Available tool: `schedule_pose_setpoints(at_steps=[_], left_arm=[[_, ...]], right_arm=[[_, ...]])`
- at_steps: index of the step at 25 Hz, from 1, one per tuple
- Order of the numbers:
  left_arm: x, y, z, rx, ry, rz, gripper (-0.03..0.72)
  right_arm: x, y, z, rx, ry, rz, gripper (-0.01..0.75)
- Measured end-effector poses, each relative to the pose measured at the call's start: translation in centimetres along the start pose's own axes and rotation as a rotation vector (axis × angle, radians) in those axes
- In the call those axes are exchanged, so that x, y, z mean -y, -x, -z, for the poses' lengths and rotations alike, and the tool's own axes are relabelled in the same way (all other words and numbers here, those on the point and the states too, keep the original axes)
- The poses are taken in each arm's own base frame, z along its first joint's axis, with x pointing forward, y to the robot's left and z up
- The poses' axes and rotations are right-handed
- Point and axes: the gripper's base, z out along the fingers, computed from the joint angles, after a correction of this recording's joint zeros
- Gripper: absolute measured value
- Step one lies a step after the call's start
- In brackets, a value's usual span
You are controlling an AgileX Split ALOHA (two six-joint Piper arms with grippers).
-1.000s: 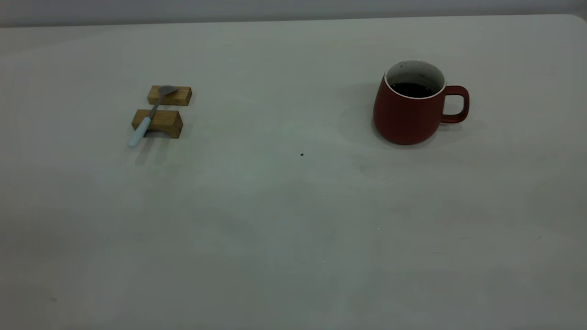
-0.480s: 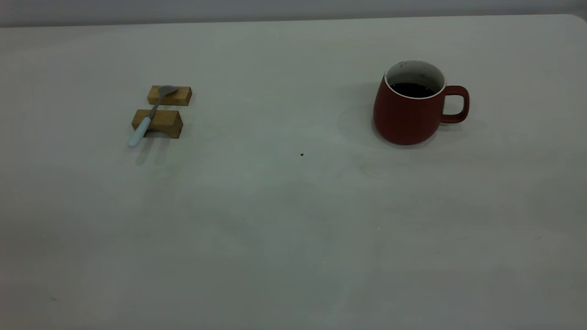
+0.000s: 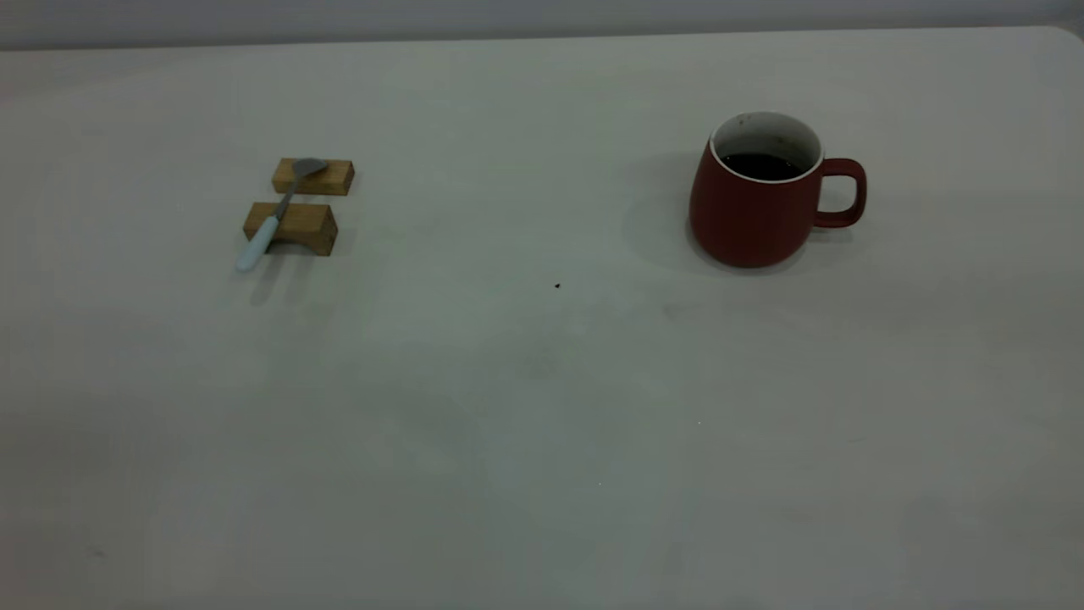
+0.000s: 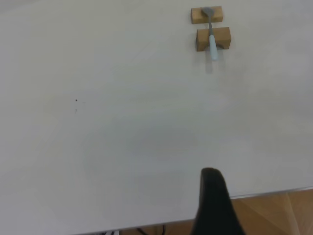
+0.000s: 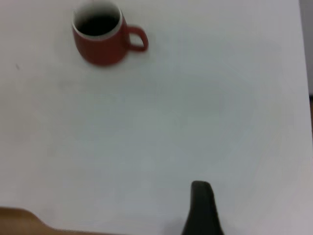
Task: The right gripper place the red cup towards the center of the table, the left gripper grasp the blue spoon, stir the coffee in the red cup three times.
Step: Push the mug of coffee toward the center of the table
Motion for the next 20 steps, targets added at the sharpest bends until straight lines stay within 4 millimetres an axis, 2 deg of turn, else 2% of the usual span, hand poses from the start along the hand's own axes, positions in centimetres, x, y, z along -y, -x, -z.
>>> schedule_pose_setpoints(at_steps=[5,12,15,20], left_arm=[[0.0,0.0,0.0,0.0,0.0,0.0,0.571],[0.0,0.0,0.0,0.0,0.0,0.0,0.571],[0.0,0.0,0.0,0.0,0.0,0.0,0.571],[0.0,0.0,0.0,0.0,0.0,0.0,0.571]], right_arm=[[0.9,5.2,-5.8,-0.108,0.006,0.123,0.646],[1.2,9.1,-14.9,-0.282,0.111,0.307,0.705],[1.3,9.9,-19.4,-0.35,0.169,0.364,0.719],[0.9,10.6,-25.2,-0.407,0.245,0.485,0.719]])
